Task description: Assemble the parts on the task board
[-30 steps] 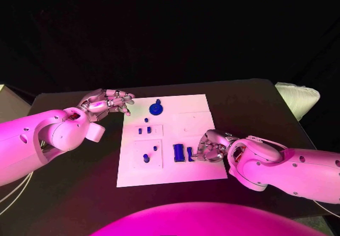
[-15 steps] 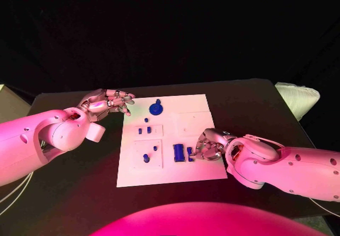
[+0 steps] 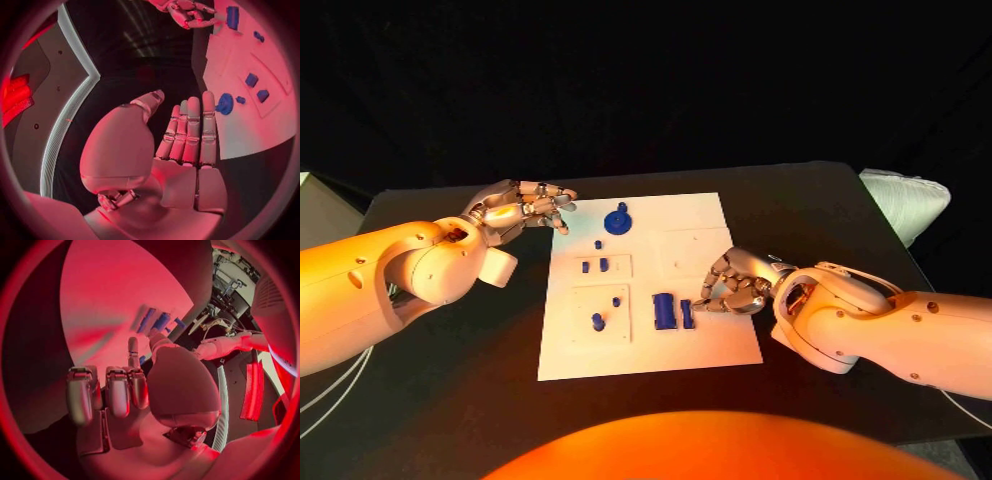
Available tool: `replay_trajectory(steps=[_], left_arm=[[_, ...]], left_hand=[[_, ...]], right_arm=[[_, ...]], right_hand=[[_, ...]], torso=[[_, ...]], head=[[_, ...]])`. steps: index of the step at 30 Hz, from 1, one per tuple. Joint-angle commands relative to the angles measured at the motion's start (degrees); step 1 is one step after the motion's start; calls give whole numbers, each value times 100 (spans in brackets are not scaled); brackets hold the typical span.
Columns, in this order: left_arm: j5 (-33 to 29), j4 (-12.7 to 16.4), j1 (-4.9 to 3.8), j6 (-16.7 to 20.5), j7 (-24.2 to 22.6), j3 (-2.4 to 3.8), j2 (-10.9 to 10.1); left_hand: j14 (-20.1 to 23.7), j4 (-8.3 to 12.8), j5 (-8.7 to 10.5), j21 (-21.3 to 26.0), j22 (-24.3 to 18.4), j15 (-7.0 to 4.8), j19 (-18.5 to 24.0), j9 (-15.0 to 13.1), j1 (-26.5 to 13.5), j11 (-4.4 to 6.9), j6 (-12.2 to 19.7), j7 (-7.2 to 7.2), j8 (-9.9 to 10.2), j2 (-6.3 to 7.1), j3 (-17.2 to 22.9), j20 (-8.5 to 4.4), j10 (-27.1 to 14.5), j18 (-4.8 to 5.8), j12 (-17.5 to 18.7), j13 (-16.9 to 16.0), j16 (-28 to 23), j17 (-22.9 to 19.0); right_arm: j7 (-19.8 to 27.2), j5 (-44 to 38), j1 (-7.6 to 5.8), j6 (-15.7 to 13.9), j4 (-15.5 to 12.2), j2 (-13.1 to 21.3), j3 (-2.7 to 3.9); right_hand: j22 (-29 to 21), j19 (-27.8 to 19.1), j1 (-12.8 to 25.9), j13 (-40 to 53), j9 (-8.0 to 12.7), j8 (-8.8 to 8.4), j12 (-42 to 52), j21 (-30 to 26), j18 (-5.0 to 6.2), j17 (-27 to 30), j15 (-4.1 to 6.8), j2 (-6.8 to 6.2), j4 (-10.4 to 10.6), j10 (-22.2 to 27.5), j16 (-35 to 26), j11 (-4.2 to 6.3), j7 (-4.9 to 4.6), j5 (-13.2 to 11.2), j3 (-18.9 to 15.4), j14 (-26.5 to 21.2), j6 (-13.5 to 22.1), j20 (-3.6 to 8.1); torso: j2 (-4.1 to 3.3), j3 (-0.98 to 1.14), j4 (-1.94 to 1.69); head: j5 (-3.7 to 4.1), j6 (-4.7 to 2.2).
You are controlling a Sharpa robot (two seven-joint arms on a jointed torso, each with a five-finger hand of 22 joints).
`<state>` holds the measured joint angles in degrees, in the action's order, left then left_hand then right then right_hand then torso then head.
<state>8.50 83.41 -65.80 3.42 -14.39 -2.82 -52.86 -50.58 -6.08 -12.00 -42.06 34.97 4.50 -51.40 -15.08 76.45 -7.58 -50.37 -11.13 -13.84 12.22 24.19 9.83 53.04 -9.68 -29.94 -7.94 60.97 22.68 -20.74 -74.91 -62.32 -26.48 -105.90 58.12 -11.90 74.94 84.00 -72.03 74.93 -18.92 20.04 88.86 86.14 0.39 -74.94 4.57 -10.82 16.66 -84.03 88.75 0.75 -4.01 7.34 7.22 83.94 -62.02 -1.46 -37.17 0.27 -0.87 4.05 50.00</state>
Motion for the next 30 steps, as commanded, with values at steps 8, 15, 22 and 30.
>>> replay_trajectory(steps=[8, 15, 22, 30], left_arm=[[-338, -233, 40, 220, -513, -5, 171], [-906, -640, 100, 491, -1005, -5, 423], [-1276, -1253, 162, 553, -1391, 1, 807], [-1038, -1495, 182, 529, -1121, 4, 983]], left_hand=[[21, -33, 3, 46, -14, -29, -36, 11, 64, 3, -13, 23, -24, -3, -19, 11, -26, -75, -42, -8, 21, -13], [379, -151, -6, 474, -224, 43, 278, 21, 201, -15, -51, 42, -109, -37, 78, 76, 0, -47, 133, 155, -618, -316], [294, -327, 6, 1654, -953, 218, 635, 49, 333, -89, -39, 74, -157, 42, 311, 338, 418, -47, 1144, 435, -2467, -986], [5058, 608, 1200, 4206, -3497, -450, 5140, 1508, -2499, 758, 5037, 1113, 1384, -1222, -2419, -983, -5304, 968, 2994, 794, -6097, -2268]], right_arm=[[2703, 2812, -395, -588, 781, -160, 13], [3812, 4993, -577, -198, 2059, -687, 86], [4363, 6035, -625, 186, 3231, -1274, 186], [4021, 5632, -602, -103, 3573, -1508, 247]], right_hand=[[932, 69, -422, 1007, 61, -203, -1351, -1670, 340, -584, -199, 232, -49, -17, -398, -215, -199, 338, -340, 350, 477, -179], [-1044, -1610, -1253, -1428, 77, -238, -5822, -6575, 991, 2964, -417, 281, -52, 2241, -3548, -427, -442, 217, 296, -1565, 947, -410], [-2588, -2200, -1360, -4177, 236, -359, -7747, -8014, 989, 4151, -753, -63, -67, 2172, -5666, -729, -639, 119, 1463, -2379, 1098, -746], [-7494, -4329, 1892, -7493, 1892, -2004, -8886, -8614, -39, 7494, -457, 1082, -1666, 4268, -8875, -75, 401, -734, -722, -4332, 6202, 146]], torso=[[157, -74, 66], [248, -78, 132], [340, -55, 135], [336, -56, 128]], head=[[-117, -79], [-242, -477], [-349, -778], [-360, -845]])
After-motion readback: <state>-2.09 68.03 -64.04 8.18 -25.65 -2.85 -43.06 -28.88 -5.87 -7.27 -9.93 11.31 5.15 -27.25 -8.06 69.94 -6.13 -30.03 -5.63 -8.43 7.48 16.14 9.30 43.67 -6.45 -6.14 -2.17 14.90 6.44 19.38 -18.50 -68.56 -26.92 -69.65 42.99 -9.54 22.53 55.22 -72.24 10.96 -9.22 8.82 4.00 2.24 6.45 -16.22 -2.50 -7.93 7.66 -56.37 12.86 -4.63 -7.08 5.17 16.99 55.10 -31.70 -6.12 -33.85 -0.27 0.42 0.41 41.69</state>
